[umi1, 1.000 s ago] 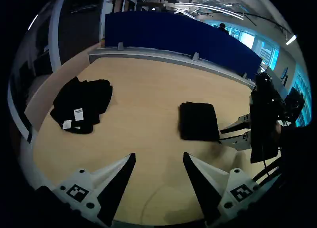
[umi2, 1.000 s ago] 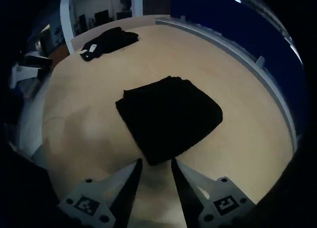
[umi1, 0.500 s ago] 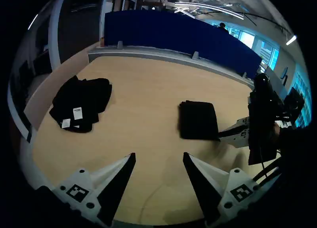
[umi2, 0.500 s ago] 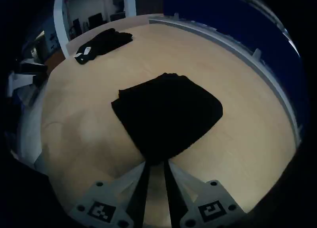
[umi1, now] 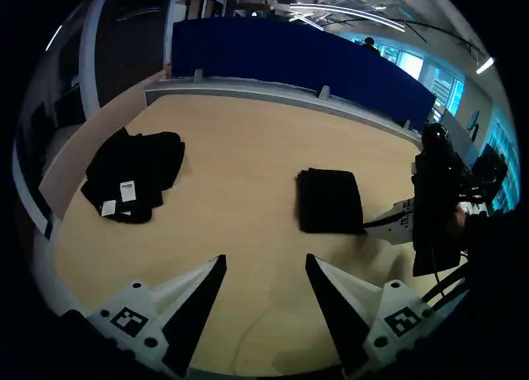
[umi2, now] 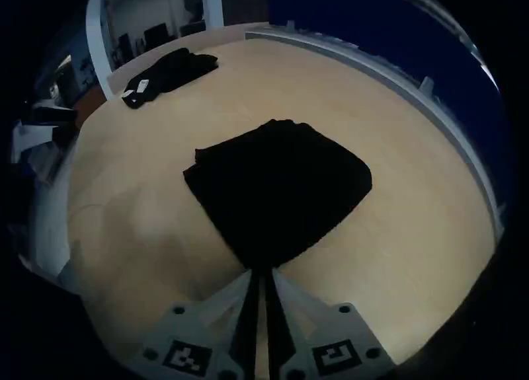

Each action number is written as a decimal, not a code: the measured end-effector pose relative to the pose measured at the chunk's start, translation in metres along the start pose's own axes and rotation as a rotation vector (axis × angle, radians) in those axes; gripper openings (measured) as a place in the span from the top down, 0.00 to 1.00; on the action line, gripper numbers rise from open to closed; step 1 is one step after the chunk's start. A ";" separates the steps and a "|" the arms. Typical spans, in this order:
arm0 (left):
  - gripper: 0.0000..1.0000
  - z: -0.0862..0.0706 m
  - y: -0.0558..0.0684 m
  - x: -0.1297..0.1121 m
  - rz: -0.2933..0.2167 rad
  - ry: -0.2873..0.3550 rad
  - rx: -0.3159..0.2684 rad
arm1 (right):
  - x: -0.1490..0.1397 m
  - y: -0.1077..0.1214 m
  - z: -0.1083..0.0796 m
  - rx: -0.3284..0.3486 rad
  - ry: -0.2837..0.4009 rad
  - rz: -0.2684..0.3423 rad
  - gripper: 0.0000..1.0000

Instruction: Fold towel

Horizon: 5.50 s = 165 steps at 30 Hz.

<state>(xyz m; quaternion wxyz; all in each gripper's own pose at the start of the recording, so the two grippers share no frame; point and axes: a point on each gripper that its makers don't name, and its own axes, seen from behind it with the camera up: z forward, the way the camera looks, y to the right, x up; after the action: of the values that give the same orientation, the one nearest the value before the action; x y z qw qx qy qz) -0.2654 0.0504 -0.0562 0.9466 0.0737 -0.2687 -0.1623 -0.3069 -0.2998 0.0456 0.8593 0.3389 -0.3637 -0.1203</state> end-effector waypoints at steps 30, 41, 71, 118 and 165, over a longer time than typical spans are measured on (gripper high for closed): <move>0.11 -0.002 0.015 0.036 0.056 0.052 -0.037 | 0.122 0.054 -0.071 -0.096 0.240 -0.097 0.98; 0.12 -0.007 0.027 0.056 0.087 0.080 -0.065 | 0.154 0.069 -0.117 -0.147 0.302 -0.138 0.98; 0.11 -0.007 0.047 0.069 0.143 0.081 -0.108 | 0.122 0.167 -0.186 -0.276 0.330 -0.023 0.98; 0.12 0.025 0.086 0.086 0.197 0.038 -0.113 | 0.016 0.362 -0.275 -0.474 0.249 0.138 0.98; 0.12 0.018 0.118 0.080 0.251 0.028 -0.139 | -0.156 0.366 -0.307 -0.548 0.083 0.282 0.98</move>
<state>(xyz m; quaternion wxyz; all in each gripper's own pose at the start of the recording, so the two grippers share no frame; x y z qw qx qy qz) -0.1789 0.1323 0.0243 0.9659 -0.0238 -0.2506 -0.0597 -0.2149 0.1936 0.0506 0.9410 0.0456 -0.3257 -0.0797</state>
